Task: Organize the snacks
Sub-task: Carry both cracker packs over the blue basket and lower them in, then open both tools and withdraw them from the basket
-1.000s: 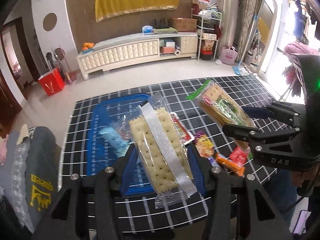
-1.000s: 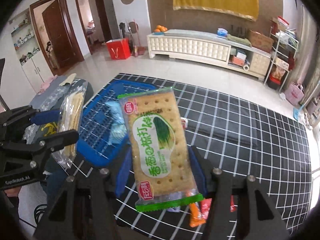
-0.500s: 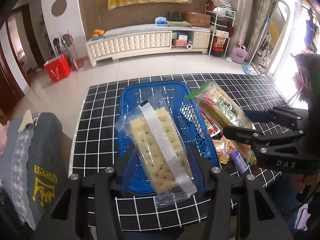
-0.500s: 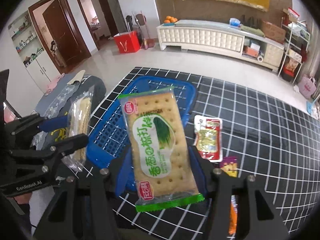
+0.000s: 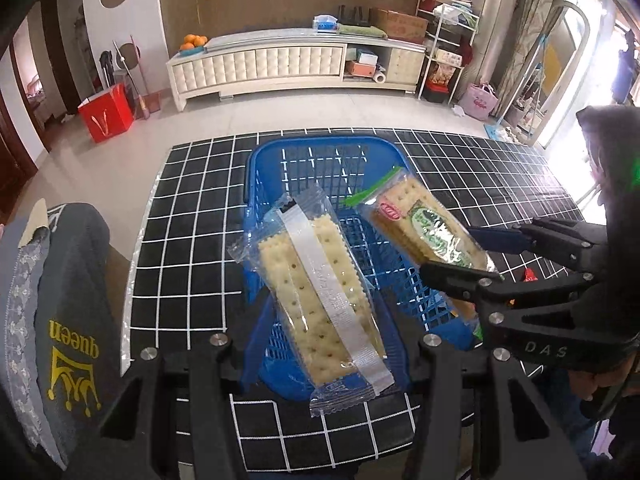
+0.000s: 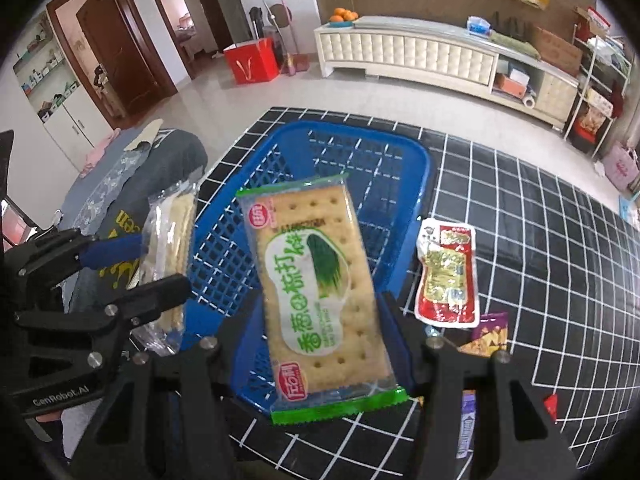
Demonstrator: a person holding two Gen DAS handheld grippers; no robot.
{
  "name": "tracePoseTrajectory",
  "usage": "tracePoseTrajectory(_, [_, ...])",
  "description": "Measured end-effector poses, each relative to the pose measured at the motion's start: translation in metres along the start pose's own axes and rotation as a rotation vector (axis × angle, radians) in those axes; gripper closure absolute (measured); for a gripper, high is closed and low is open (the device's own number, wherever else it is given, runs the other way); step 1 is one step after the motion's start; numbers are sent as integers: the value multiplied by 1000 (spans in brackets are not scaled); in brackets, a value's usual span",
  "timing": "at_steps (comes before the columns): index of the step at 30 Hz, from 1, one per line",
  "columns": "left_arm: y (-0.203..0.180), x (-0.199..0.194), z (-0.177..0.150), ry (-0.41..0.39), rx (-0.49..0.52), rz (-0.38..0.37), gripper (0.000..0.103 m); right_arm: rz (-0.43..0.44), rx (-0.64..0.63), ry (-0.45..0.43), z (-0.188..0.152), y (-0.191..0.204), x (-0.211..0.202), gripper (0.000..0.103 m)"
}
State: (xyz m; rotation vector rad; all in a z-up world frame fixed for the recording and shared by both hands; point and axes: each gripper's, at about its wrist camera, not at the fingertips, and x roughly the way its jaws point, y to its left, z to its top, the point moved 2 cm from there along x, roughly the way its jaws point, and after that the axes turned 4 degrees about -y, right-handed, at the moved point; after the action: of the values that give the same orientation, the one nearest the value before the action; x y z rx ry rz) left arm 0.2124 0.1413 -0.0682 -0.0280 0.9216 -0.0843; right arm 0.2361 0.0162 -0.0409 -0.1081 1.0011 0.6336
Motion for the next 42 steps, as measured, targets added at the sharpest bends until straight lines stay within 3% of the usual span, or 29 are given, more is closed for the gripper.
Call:
tracePoseTrajectory(12, [5, 17, -5, 34, 4, -26, 54, 1, 7, 22, -1, 4, 12, 42])
tracePoseTrajectory(17, [3, 15, -3, 24, 10, -17, 48, 7, 14, 23, -2, 3, 13, 41])
tracePoseTrajectory(21, [6, 12, -2, 19, 0, -4, 43, 0, 28, 17, -1, 0, 10, 28])
tracePoseTrajectory(25, [10, 5, -5, 14, -38, -13, 43, -7, 38, -16, -3, -5, -2, 16])
tracePoseTrajectory(31, [-2, -12, -12, -9, -22, -21, 43, -16, 81, -80, -16, -14, -35, 14])
tracePoseTrajectory(34, [-16, -20, -14, -24, -11, -33, 31, -36, 88, -98, -24, -21, -52, 14])
tracePoseTrajectory(42, [-61, -38, -13, -55, 46, -49, 31, -71, 106, -134, -35, -41, -90, 14])
